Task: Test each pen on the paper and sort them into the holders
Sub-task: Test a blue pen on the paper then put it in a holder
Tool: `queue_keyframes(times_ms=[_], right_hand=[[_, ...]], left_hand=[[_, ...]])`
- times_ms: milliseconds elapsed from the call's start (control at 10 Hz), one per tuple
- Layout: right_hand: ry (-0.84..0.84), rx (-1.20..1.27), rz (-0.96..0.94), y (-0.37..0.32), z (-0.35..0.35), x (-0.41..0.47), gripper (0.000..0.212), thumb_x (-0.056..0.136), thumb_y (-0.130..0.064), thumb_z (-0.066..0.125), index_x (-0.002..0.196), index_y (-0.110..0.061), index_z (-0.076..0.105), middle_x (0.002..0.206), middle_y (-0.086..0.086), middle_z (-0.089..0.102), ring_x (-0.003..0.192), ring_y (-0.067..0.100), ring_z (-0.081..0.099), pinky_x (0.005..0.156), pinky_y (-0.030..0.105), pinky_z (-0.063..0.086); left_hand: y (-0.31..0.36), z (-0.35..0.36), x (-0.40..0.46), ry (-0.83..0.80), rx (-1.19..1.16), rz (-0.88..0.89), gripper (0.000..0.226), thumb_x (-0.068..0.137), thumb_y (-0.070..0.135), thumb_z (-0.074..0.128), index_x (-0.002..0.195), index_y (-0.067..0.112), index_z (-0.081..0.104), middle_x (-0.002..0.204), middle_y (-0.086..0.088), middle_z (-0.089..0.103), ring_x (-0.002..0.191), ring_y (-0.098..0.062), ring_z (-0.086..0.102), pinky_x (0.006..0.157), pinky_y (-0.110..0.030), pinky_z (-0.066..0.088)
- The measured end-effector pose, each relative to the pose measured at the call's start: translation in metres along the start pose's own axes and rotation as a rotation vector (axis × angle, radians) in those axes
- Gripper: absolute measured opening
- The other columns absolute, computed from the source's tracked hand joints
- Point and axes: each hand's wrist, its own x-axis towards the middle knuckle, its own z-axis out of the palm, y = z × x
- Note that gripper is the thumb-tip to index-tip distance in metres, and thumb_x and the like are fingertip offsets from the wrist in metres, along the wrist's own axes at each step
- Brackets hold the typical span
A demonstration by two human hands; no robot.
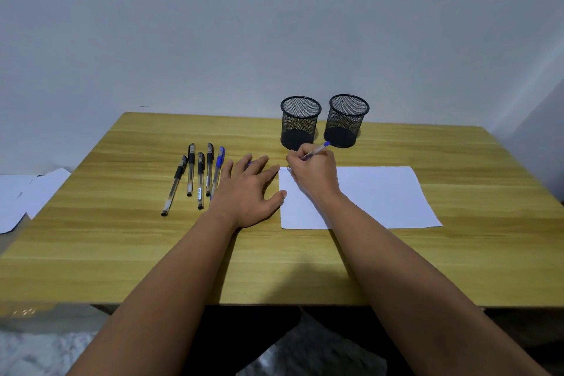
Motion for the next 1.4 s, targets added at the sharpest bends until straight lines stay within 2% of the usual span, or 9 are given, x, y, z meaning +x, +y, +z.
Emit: queue_keyframes(times_ms=[100, 300, 500, 800, 900, 1000, 1200, 1300, 1400], right_hand=[[0.002, -0.005, -0.010, 0.001, -0.001, 0.000, 0.038, 0.090, -0.018, 0.069, 0.057, -0.019, 0.051, 0.062, 0.021, 0.056, 0.062, 0.042, 0.058, 0.056, 0.038, 0.047], [0.002, 0.030, -0.018, 0.000, 0.000, -0.001, 0.043, 0.090, -0.020, 0.065, 0.054, -0.026, 0.040, 0.053, -0.005, 0.041, 0.056, 0.024, 0.045, 0.057, 0.036, 0.042], [0.005, 0.023, -0.019, -0.001, -0.003, -0.003, 0.047, 0.098, -0.012, 0.065, 0.059, -0.018, 0.039, 0.055, -0.003, 0.040, 0.056, 0.021, 0.043, 0.056, 0.035, 0.039], [0.018, 0.044, 0.009, -0.004, -0.002, -0.004, 0.048, 0.100, -0.014, 0.063, 0.061, -0.019, 0.037, 0.058, 0.002, 0.039, 0.055, 0.020, 0.040, 0.055, 0.036, 0.037], [0.096, 0.151, 0.119, -0.003, -0.004, 0.000, 0.043, 0.096, -0.013, 0.064, 0.060, -0.017, 0.040, 0.054, 0.002, 0.041, 0.053, 0.020, 0.044, 0.057, 0.036, 0.041], [0.113, 0.266, 0.221, -0.006, -0.007, 0.004, 0.033, 0.094, -0.014, 0.065, 0.063, -0.012, 0.052, 0.054, 0.008, 0.053, 0.053, 0.022, 0.054, 0.056, 0.036, 0.049], [0.074, 0.359, 0.294, -0.010, -0.007, 0.009, 0.041, 0.098, -0.023, 0.072, 0.063, -0.016, 0.053, 0.057, 0.009, 0.061, 0.056, 0.027, 0.058, 0.053, 0.031, 0.047], [0.062, 0.357, 0.263, -0.022, -0.011, 0.008, 0.043, 0.098, -0.029, 0.075, 0.063, -0.016, 0.054, 0.057, 0.006, 0.062, 0.053, 0.020, 0.059, 0.053, 0.031, 0.049], [0.118, 0.359, 0.136, -0.043, -0.020, 0.010, 0.041, 0.098, -0.028, 0.079, 0.068, -0.013, 0.055, 0.057, -0.001, 0.059, 0.050, 0.003, 0.057, 0.055, 0.018, 0.047]], left_hand=[[0.000, 0.001, 0.000, -0.001, 0.010, -0.002, 0.075, 0.087, 0.074, 0.029, 0.154, 0.040, 0.036, 0.166, 0.006, 0.027, 0.155, -0.025, 0.013, 0.123, -0.057, 0.008], [0.001, 0.000, 0.000, 0.000, 0.002, -0.005, 0.078, 0.085, 0.075, 0.026, 0.154, 0.040, 0.037, 0.166, 0.006, 0.027, 0.155, -0.025, 0.013, 0.123, -0.057, 0.008], [0.000, 0.000, 0.000, 0.002, 0.006, -0.003, 0.076, 0.087, 0.075, 0.028, 0.154, 0.040, 0.037, 0.166, 0.006, 0.027, 0.155, -0.025, 0.013, 0.123, -0.057, 0.008], [0.001, 0.000, -0.001, -0.011, 0.003, -0.005, 0.076, 0.087, 0.074, 0.028, 0.154, 0.040, 0.036, 0.167, 0.006, 0.025, 0.156, -0.024, 0.011, 0.124, -0.057, 0.006], [0.002, 0.000, -0.001, -0.018, 0.007, -0.008, 0.074, 0.088, 0.073, 0.030, 0.154, 0.039, 0.035, 0.167, 0.006, 0.025, 0.156, -0.025, 0.011, 0.124, -0.056, 0.005], [0.002, -0.001, -0.002, -0.012, 0.008, -0.010, 0.075, 0.087, 0.073, 0.028, 0.154, 0.039, 0.035, 0.167, 0.006, 0.025, 0.156, -0.025, 0.012, 0.124, -0.056, 0.006], [0.002, -0.003, -0.002, -0.021, 0.021, -0.004, 0.075, 0.088, 0.074, 0.028, 0.154, 0.039, 0.035, 0.167, 0.006, 0.026, 0.156, -0.025, 0.012, 0.123, -0.057, 0.008], [0.002, -0.005, -0.003, 0.004, -0.011, 0.003, 0.069, 0.093, 0.069, 0.036, 0.154, 0.039, 0.035, 0.166, 0.010, 0.027, 0.155, -0.024, 0.013, 0.123, -0.055, 0.010], [0.001, -0.010, -0.003, 0.149, -0.068, 0.030, 0.059, 0.095, 0.056, 0.037, 0.149, 0.035, 0.046, 0.158, 0.011, 0.042, 0.149, -0.022, 0.030, 0.118, -0.052, 0.025]])
